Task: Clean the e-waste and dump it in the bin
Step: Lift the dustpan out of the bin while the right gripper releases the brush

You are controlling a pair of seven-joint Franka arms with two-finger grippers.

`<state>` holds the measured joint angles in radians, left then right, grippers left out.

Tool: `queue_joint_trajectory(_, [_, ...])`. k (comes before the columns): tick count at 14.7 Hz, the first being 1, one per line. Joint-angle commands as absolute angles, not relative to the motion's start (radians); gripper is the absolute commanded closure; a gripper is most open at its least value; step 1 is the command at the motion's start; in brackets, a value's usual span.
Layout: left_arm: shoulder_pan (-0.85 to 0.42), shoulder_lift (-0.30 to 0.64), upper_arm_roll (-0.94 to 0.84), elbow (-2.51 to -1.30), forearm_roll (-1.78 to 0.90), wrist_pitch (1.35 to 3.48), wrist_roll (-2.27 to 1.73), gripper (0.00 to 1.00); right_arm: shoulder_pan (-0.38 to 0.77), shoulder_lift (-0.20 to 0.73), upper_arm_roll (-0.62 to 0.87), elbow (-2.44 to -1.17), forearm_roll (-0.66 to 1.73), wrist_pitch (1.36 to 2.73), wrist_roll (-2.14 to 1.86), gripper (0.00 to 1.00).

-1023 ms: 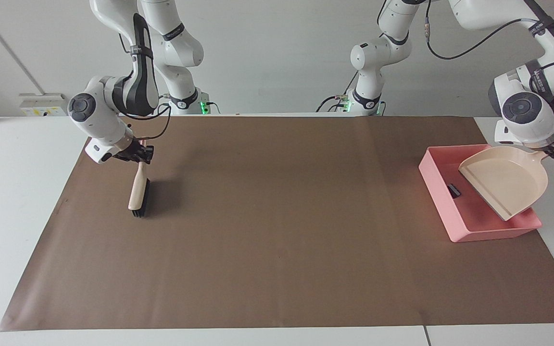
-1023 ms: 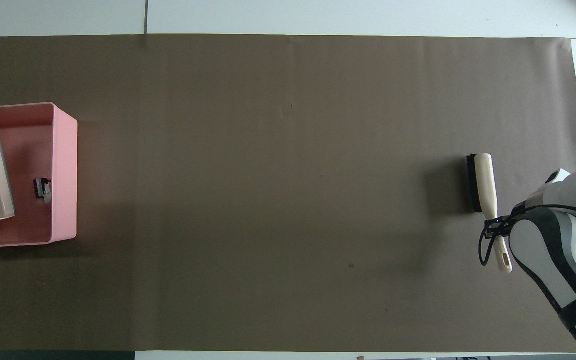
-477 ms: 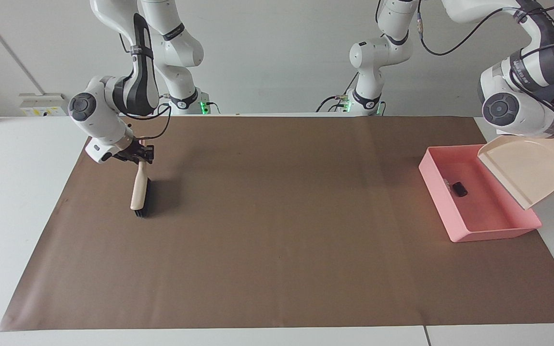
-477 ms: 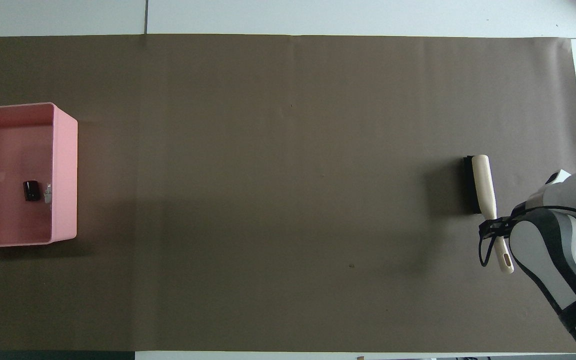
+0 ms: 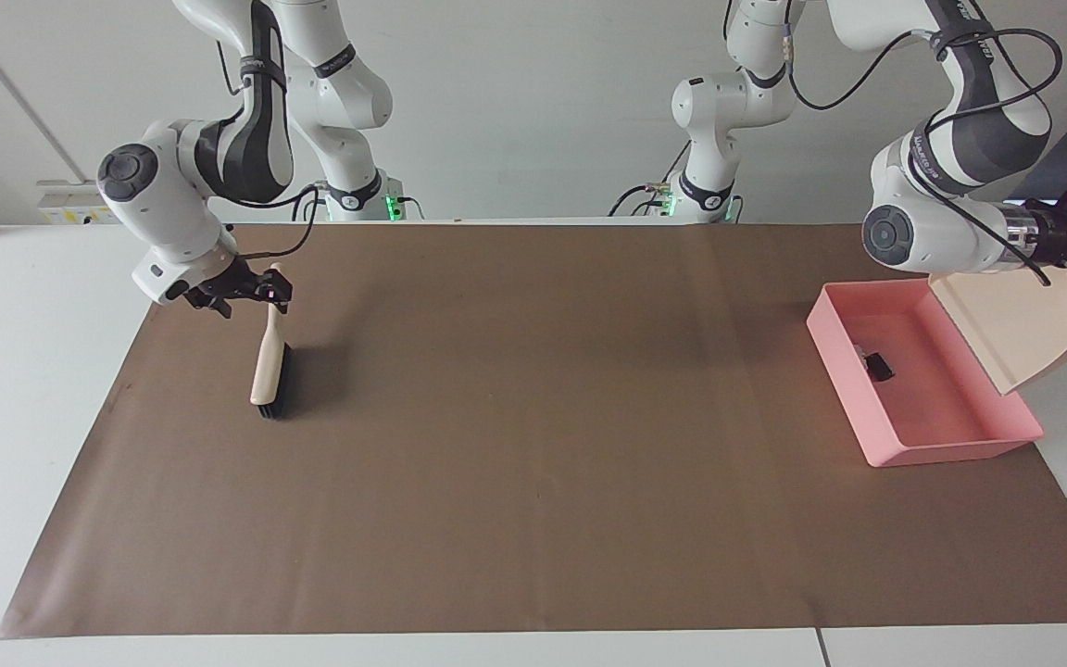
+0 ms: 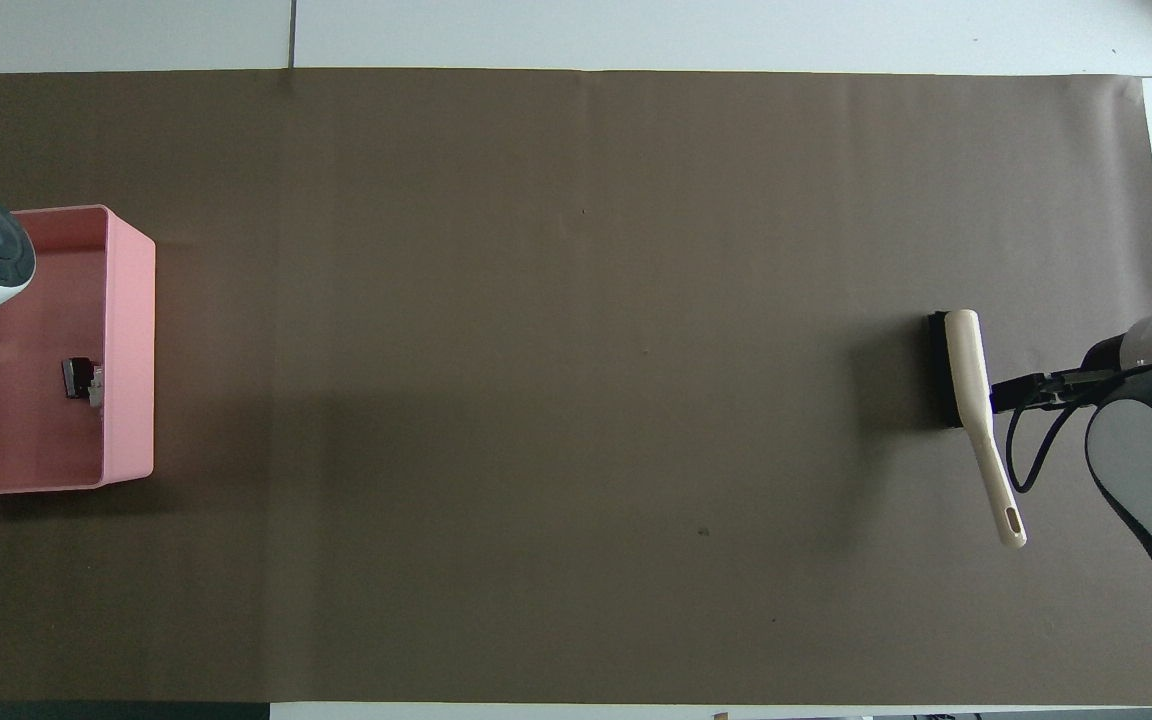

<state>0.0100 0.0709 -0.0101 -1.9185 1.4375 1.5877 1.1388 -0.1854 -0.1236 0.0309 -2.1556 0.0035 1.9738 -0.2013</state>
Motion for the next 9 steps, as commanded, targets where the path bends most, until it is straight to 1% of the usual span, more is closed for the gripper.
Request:
queue_joint_trajectory(1, [-0.025,0.034,-0.003,-1.924,1.463,1.537,1.141,1.00,-0.183,-0.135,0.038,-2.010,-0.020,1.896,-0.142,0.00])
queue_joint_trajectory(3, [-0.038,0.015,-0.008,-1.913,1.454,1.543,1.198,1.00,-0.163,-0.123,0.044,-1.900,-0.035,1.841,0.016,0.00])
queue_joint_trajectory(5, [-0.057,0.014,-0.018,-1.911,1.416,1.549,1.229,1.00,-0.146,-0.106,0.043,-1.785,-0.051,1.719,0.079,0.00])
queue_joint_trajectory(6, [-0.069,0.014,-0.020,-1.907,1.343,1.549,1.248,1.00,-0.149,-0.095,0.043,-1.722,-0.052,1.657,0.101,0.00])
queue_joint_trajectory(8, [-0.103,0.014,-0.018,-1.890,1.182,1.551,1.250,0.98,-0.161,-0.040,0.040,-1.575,-0.051,1.521,0.103,0.00])
queue_joint_trajectory(9, [-0.112,0.015,-0.020,-1.882,1.119,1.554,1.252,0.98,-0.147,-0.016,0.028,-1.547,-0.048,1.500,0.103,0.00])
